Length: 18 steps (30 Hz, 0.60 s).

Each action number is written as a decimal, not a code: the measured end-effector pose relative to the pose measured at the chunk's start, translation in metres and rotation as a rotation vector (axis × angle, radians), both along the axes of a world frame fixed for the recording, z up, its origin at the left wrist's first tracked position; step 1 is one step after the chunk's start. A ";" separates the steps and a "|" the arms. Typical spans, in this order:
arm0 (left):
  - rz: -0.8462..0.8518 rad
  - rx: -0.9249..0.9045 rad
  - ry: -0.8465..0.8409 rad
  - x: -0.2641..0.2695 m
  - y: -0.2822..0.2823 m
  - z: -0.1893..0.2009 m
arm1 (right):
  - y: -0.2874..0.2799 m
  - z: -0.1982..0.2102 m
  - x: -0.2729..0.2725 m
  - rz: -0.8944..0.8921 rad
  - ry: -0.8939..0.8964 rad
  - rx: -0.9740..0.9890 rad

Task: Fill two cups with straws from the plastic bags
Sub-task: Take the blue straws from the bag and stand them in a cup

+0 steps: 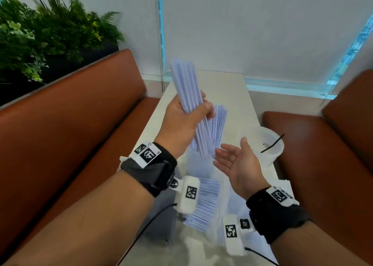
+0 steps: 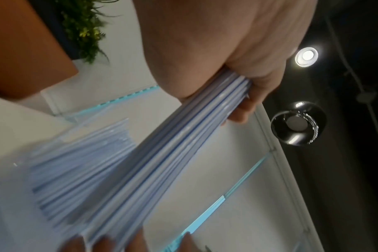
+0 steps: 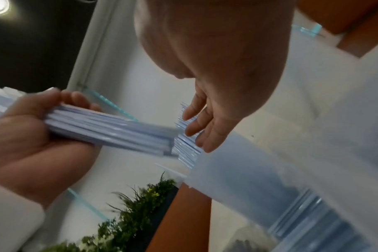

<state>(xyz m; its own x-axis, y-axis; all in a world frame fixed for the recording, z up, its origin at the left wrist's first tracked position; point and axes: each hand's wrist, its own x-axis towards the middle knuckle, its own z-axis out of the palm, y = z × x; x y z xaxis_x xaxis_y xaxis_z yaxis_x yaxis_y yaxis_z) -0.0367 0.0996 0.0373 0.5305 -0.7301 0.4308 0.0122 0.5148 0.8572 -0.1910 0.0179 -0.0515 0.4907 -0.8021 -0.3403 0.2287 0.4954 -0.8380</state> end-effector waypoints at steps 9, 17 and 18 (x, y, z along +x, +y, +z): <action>-0.031 -0.041 0.258 -0.019 -0.015 -0.007 | 0.006 0.015 0.011 0.085 -0.159 0.159; -0.020 0.014 0.285 -0.014 -0.015 -0.005 | 0.008 0.015 0.011 0.213 0.203 -0.700; -0.022 0.021 0.279 -0.015 -0.014 -0.006 | 0.009 0.014 0.012 0.289 0.301 -0.837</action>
<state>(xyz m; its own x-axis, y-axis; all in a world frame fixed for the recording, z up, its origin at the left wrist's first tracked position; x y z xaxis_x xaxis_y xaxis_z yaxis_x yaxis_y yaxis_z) -0.0517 0.0854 0.0316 0.6101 -0.7502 0.2549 0.2605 0.4938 0.8296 -0.1793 0.0265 -0.0370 0.6947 -0.7040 0.1477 -0.0937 -0.2921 -0.9518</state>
